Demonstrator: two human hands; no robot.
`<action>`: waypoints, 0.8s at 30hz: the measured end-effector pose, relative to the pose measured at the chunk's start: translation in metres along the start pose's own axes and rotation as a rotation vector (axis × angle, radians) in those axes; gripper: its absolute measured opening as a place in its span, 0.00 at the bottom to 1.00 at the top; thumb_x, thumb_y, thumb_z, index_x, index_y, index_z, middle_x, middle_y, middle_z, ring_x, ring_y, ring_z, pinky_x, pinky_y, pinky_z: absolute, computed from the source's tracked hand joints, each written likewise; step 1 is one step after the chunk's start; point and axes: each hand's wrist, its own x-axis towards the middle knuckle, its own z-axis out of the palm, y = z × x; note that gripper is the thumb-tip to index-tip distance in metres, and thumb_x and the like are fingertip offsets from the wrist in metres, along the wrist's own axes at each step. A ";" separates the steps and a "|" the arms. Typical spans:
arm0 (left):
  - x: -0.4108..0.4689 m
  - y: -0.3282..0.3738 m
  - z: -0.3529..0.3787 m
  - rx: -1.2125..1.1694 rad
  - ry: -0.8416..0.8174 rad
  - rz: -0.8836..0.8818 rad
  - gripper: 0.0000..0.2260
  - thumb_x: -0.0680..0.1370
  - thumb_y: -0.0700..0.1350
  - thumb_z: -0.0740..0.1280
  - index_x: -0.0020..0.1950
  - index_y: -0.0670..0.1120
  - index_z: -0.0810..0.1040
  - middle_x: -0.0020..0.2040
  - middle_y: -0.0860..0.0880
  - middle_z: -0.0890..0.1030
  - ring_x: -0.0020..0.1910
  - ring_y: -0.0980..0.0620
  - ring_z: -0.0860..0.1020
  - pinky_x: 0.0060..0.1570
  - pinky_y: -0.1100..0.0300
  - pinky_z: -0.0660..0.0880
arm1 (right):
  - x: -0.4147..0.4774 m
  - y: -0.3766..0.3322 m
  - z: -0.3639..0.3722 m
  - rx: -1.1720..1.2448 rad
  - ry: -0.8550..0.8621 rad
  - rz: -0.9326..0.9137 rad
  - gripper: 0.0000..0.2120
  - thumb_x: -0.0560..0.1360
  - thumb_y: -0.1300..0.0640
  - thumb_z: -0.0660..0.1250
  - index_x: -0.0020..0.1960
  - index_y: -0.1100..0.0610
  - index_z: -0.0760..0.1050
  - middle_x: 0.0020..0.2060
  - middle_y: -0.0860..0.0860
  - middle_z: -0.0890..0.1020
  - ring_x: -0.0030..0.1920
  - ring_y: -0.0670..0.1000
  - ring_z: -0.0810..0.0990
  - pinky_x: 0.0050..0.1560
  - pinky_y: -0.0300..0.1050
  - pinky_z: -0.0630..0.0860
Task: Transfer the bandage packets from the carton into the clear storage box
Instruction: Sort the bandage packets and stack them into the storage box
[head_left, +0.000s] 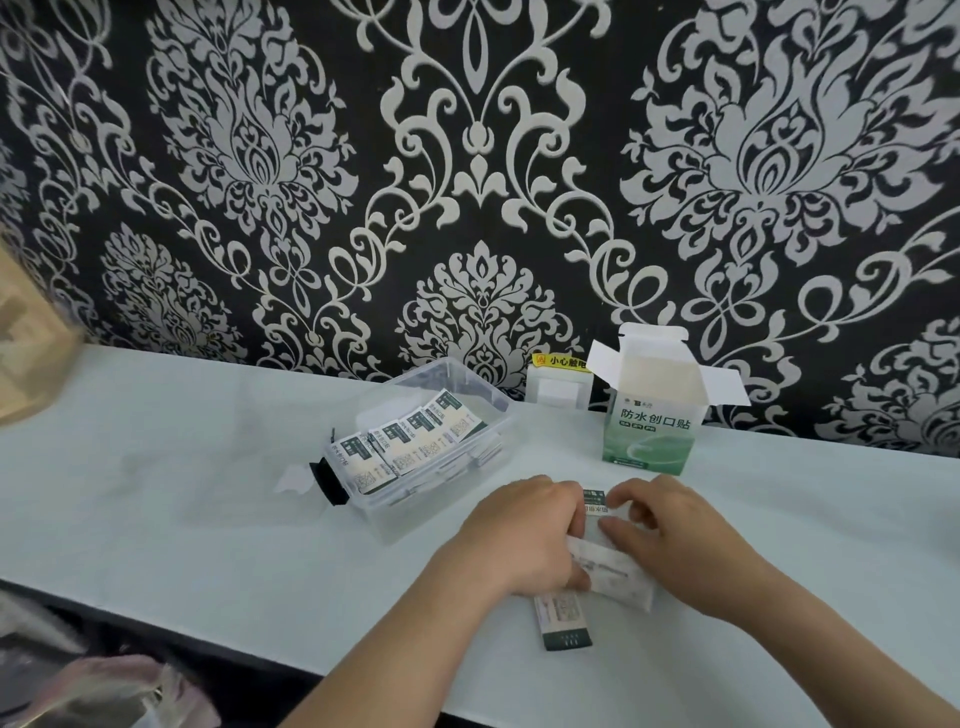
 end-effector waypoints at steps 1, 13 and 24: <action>0.000 0.000 -0.001 -0.022 0.023 -0.012 0.13 0.69 0.49 0.75 0.44 0.53 0.70 0.45 0.53 0.74 0.46 0.50 0.73 0.40 0.57 0.67 | 0.000 -0.001 -0.001 0.032 -0.009 -0.003 0.09 0.76 0.44 0.64 0.55 0.45 0.75 0.46 0.46 0.73 0.50 0.47 0.73 0.54 0.42 0.71; -0.011 -0.007 -0.005 -0.164 0.385 0.128 0.06 0.75 0.44 0.70 0.49 0.54 0.78 0.35 0.55 0.75 0.37 0.53 0.73 0.37 0.59 0.70 | -0.010 -0.015 -0.001 0.242 0.075 -0.116 0.07 0.76 0.53 0.68 0.42 0.50 0.82 0.34 0.51 0.82 0.36 0.50 0.78 0.41 0.49 0.74; -0.011 -0.012 -0.011 -0.429 0.410 0.039 0.04 0.72 0.46 0.75 0.45 0.53 0.82 0.34 0.56 0.80 0.35 0.57 0.78 0.40 0.58 0.77 | -0.015 -0.020 -0.026 0.439 -0.146 -0.090 0.13 0.77 0.46 0.63 0.39 0.50 0.81 0.34 0.50 0.82 0.33 0.43 0.76 0.36 0.37 0.72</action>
